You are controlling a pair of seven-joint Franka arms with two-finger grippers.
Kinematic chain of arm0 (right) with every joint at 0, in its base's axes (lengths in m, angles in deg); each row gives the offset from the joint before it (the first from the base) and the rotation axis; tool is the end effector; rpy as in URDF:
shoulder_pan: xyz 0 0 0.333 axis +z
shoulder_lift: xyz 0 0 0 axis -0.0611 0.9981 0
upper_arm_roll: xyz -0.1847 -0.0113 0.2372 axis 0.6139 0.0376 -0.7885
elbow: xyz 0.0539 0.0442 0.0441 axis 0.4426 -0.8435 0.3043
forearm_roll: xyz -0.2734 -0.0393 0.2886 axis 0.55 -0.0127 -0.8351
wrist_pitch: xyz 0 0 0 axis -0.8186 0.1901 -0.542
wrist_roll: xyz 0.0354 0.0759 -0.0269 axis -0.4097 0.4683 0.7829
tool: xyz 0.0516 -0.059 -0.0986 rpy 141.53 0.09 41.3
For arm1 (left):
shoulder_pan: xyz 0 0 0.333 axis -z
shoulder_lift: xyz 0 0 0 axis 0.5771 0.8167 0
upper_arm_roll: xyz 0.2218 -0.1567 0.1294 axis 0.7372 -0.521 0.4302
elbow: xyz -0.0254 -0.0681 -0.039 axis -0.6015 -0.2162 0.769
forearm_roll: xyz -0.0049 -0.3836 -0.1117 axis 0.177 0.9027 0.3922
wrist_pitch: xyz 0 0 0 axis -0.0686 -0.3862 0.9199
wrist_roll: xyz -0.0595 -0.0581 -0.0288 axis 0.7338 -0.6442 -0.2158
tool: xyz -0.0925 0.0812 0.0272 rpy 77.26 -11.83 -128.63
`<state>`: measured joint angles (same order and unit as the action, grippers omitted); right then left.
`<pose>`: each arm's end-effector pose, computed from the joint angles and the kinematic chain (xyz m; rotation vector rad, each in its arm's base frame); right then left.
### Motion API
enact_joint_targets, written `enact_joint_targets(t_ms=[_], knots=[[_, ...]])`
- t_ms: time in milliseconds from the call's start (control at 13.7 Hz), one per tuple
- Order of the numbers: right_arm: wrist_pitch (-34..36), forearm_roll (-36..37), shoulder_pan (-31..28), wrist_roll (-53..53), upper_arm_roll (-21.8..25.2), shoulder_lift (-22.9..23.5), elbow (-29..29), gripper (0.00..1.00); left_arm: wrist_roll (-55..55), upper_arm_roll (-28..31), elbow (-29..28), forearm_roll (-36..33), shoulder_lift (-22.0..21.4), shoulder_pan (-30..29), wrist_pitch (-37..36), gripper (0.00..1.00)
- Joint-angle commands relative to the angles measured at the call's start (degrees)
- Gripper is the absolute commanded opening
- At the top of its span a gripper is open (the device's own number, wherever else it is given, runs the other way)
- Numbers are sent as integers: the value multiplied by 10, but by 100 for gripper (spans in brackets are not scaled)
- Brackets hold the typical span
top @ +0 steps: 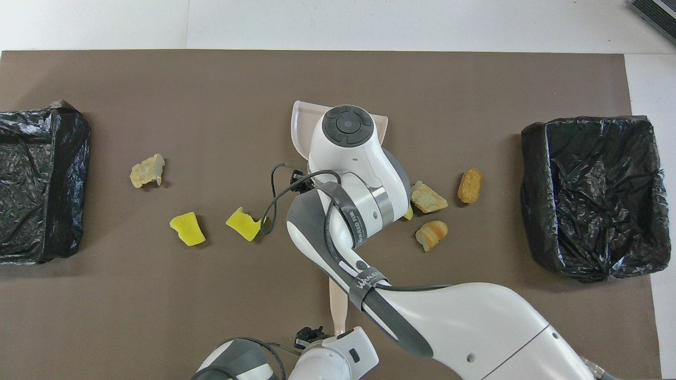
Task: Sweep and dump trash in bin
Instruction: 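Lift the dustpan with the right gripper while the left gripper grasps the brush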
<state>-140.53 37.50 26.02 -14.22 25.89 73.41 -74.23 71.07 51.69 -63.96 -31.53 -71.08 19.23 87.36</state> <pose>0.5941 0.3963 0.3122 -2.9902 0.3809 0.2174 0.2299 -0.4166 0.2944 2.9874 -0.5317 0.1126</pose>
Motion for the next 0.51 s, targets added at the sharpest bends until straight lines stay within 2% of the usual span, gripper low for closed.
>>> enact_joint_targets(t_ms=[0, 146, 220, 366, 439], knots=[[-9, 3, -4, 5, -5, -4, -5, 0, 4, 8, -3, -17, -4, 12, 8, 56], [0, 6, -6, 8, -2, -6, -3, 0, 4, 8, -2, -16, -4, 12, 8, 56], [2, 6, -11, 14, 0, -13, -3, 0, 4, 8, -2, -17, -4, 12, 8, 53], [20, -2, -33, 46, -3, -48, -6, 0, 4, 8, -1, -17, -4, 12, 8, 32], [44, -3, -44, 87, -4, -62, -6, 0, 4, 8, -1, -17, -5, 12, 8, 25]])
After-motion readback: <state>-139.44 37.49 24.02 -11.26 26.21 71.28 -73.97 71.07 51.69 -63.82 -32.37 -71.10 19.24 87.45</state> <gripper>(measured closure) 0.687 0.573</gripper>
